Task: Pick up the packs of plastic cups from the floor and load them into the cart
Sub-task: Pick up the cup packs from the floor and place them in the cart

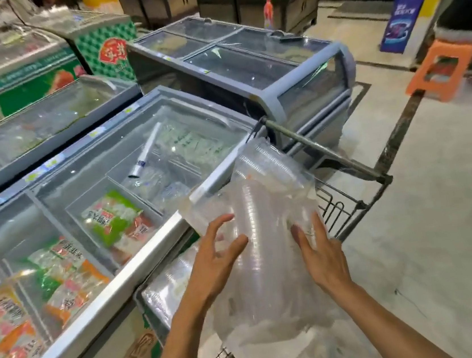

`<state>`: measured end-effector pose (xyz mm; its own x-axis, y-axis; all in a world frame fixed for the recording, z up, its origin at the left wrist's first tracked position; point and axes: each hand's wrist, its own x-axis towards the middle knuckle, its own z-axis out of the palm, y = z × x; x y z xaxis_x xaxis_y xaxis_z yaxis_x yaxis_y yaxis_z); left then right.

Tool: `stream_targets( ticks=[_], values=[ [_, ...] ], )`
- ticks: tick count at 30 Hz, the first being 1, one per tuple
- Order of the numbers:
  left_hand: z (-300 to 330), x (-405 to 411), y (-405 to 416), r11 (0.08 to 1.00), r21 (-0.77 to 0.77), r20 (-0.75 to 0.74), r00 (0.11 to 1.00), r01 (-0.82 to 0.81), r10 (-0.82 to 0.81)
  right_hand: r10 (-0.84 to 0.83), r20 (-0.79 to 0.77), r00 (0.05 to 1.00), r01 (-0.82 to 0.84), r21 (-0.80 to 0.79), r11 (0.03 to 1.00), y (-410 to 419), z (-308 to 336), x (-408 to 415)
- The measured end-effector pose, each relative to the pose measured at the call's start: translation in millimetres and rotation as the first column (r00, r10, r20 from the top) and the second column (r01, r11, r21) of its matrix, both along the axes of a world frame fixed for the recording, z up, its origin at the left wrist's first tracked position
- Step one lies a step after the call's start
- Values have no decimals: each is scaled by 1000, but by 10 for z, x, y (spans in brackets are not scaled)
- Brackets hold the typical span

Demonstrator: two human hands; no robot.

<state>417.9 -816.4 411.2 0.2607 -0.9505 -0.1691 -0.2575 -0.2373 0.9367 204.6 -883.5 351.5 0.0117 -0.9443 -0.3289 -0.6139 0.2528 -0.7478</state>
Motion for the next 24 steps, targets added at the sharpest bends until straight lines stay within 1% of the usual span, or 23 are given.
stream_targets(
  ticks=[3, 5, 6, 8, 9, 11, 13, 16, 20, 24],
  values=[
    [-4, -175, -413, 997, -51, 57, 997, 53, -50, -8, 89, 996, 5, 36, 999, -252, 43, -49],
    [13, -275, -663, 992, -42, 142, 983, 121, -114, 53, 132, 990, -57, 28, 998, -318, 138, -9],
    [-2, -308, -779, 988, -37, 180, 974, 150, -141, 57, 161, 985, -63, 27, 998, -338, 181, 12],
    [-71, -334, -980, 981, -26, 224, 958, 192, -182, -50, 324, 945, 30, 67, 997, -369, 249, 29],
    [-125, -331, -1063, 977, -25, 242, 949, 212, -200, -87, 369, 925, 77, 42, 996, -395, 231, 18],
    [-248, -332, -1201, 966, -16, 283, 928, 259, -244, -86, 386, 918, 95, -4, 995, -440, 184, 9],
    [-379, -347, -1313, 952, -21, 328, 902, 304, -280, -73, 362, 929, 92, -36, 995, -452, 183, 3],
    [-526, -386, -1459, 939, -15, 340, 885, 344, -319, -93, 232, 968, 118, -96, 988, -493, 150, 38],
    [-764, -412, -1669, 912, 29, 409, 827, 409, -384, -191, 47, 980, 193, -45, 980, -551, 22, 154],
    [-1043, -474, -1750, 878, 74, 444, 773, 473, -454, -259, -13, 966, 258, -24, 966, -591, -111, 184]
  ],
)
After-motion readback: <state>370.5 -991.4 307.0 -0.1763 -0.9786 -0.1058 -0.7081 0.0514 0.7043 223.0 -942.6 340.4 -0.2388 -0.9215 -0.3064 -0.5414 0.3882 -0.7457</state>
